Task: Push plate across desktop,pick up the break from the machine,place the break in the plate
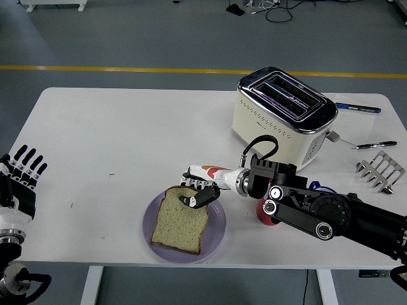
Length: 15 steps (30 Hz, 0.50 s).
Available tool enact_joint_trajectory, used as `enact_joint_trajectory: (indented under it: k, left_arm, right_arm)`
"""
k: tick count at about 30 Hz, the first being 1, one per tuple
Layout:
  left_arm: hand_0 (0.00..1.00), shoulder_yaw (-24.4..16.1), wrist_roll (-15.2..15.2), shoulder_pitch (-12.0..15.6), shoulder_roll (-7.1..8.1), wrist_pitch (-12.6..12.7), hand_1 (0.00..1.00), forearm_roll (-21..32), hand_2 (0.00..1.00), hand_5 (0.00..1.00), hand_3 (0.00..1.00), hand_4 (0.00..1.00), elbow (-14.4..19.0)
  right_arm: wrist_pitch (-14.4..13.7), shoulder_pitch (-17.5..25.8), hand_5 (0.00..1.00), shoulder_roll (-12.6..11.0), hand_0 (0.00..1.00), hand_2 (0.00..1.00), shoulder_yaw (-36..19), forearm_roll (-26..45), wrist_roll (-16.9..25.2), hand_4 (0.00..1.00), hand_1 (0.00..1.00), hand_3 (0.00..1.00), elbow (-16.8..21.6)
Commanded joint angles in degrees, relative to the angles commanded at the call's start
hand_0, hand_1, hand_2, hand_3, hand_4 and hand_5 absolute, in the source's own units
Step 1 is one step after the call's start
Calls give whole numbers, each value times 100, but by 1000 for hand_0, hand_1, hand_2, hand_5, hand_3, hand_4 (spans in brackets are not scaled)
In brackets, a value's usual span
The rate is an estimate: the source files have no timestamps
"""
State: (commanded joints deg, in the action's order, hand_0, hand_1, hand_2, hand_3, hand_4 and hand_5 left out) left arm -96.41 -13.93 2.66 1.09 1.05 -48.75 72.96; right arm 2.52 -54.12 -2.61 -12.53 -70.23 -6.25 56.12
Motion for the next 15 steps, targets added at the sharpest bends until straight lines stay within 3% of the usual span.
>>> enact_joint_trajectory:
  k: [2, 3, 8, 9, 14, 15]
  left_arm:
    - [802, 0, -7, -5, -1, 5, 805, 4, 846, 998, 801, 511, 0]
    - [802, 0, -10, -11, -3, 8, 805, 4, 846, 998, 801, 511, 1]
    - [802, 4, -19, -20, -2, 16, 805, 9, 846, 998, 801, 511, 0]
    - [801, 6, -22, -19, -1, 19, 802, 9, 846, 998, 801, 510, 0]
    - [801, 9, -32, -27, -1, 29, 802, 16, 846, 998, 801, 510, -4]
    - [802, 11, -34, -28, 0, 30, 802, 17, 846, 998, 800, 509, -4]
  right_arm:
    - [-24, -4, 147, 38, 348, 452, 41, -27, 88, 283, 396, 481, -124]
    - [-64, -6, 181, 62, 405, 495, 65, -87, 141, 356, 442, 526, -202]
    - [-217, -11, 181, 136, 405, 495, 147, -383, 327, 356, 442, 526, -430]
    - [-263, -11, 220, 158, 461, 527, 177, -481, 377, 517, 515, 598, -490]
    - [-368, 4, 220, 213, 461, 527, 275, -836, 505, 517, 515, 598, -709]
    - [-381, 8, 269, 218, 544, 601, 288, -879, 525, 608, 598, 752, -741]
